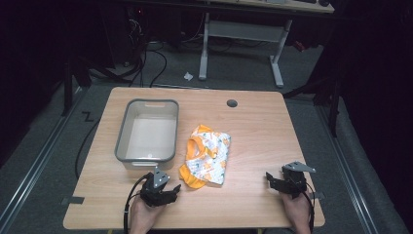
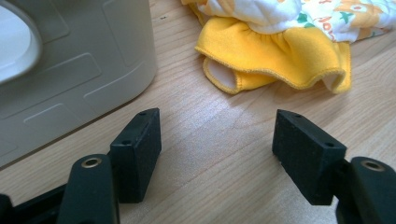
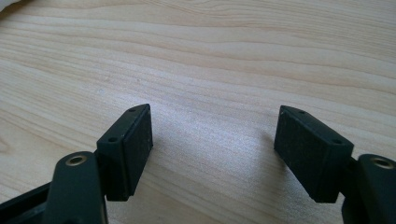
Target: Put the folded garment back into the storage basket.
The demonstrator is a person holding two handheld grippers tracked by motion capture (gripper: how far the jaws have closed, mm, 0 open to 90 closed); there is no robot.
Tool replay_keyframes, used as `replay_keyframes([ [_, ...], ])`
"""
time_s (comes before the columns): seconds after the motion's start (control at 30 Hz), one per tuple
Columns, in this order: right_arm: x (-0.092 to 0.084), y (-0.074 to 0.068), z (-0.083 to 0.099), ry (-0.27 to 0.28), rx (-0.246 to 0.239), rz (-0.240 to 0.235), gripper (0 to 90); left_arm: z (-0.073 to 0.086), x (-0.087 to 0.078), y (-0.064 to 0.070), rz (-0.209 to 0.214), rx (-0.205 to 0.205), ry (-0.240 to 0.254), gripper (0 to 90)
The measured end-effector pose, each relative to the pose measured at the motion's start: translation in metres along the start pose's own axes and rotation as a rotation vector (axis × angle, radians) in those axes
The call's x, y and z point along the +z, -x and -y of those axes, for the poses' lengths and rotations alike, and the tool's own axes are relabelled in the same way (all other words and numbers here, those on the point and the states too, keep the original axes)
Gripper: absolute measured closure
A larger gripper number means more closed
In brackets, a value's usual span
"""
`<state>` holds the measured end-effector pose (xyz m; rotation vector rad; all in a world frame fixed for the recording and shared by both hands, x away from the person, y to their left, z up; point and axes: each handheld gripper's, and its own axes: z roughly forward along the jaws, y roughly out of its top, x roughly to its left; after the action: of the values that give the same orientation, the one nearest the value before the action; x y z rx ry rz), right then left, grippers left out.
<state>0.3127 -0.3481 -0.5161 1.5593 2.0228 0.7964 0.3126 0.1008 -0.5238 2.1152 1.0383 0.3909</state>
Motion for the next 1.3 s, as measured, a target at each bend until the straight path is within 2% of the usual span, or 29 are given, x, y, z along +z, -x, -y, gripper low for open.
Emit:
replay_keyframes([
  [0.27,0.000,0.000,0.000,0.000,0.000,0.000,28.2,-0.001,0.000,0.002,0.015,-0.008,0.005,32.7],
  [0.5,0.000,0.000,0.000,0.000,0.000,0.000,28.3,-0.007,-0.007,0.008,0.032,-0.012,0.025,32.7],
  [0.77,0.000,0.000,0.000,0.000,0.000,0.000,28.3,-0.015,-0.012,0.016,0.076,-0.016,0.039,32.7],
  [0.9,0.000,0.000,0.000,0.000,0.000,0.000,28.2,-0.019,-0.013,0.018,0.083,-0.019,0.048,32.4],
  [1.17,0.000,0.000,0.000,0.000,0.000,0.000,28.2,-0.032,-0.011,0.028,0.103,0.002,0.051,31.2],
  [1.3,0.000,0.000,0.000,0.000,-0.001,0.000,28.3,-0.042,-0.009,0.033,0.096,0.012,0.062,30.3],
])
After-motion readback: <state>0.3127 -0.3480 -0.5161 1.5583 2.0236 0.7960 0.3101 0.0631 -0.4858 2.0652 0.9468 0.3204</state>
